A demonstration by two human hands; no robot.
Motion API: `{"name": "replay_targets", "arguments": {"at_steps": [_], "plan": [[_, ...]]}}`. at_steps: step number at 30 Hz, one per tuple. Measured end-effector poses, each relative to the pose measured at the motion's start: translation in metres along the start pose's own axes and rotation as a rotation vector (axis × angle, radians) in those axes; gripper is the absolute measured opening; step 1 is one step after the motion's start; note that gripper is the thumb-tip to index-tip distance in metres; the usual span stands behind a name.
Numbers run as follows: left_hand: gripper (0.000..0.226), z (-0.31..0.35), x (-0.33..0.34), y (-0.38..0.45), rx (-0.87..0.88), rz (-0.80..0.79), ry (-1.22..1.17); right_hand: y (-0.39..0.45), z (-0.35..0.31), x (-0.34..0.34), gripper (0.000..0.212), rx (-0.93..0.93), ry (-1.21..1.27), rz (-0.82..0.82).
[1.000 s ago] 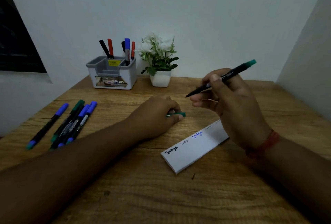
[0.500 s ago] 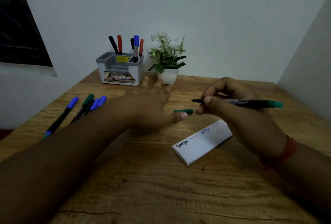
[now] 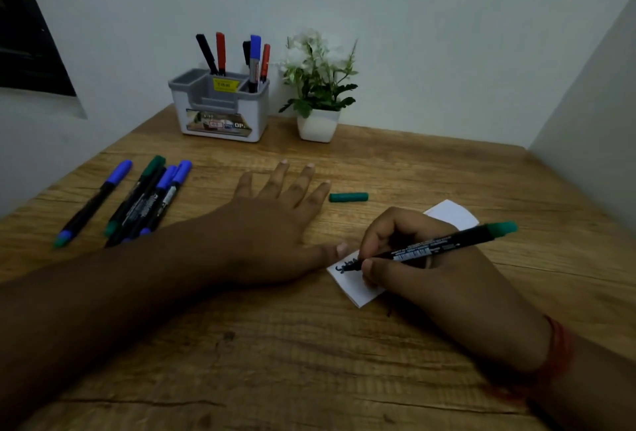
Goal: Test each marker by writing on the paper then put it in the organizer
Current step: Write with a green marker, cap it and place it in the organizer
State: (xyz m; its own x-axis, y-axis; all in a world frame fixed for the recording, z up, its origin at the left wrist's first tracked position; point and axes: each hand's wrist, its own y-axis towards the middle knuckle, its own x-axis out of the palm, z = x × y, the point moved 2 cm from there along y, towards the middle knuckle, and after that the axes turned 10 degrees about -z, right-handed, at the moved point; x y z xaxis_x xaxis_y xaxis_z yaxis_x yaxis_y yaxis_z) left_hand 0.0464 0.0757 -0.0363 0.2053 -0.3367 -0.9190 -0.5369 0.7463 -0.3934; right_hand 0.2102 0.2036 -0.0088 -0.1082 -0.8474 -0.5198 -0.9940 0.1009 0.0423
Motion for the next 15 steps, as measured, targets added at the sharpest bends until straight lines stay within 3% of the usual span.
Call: {"name": "replay_targets", "arguments": {"at_steps": [15], "plan": [[0.103,-0.0024,0.0038,0.004,0.006,-0.059,-0.008,0.0073,0.0097,0.0021,0.021,0.004,-0.059,0.068]]}}
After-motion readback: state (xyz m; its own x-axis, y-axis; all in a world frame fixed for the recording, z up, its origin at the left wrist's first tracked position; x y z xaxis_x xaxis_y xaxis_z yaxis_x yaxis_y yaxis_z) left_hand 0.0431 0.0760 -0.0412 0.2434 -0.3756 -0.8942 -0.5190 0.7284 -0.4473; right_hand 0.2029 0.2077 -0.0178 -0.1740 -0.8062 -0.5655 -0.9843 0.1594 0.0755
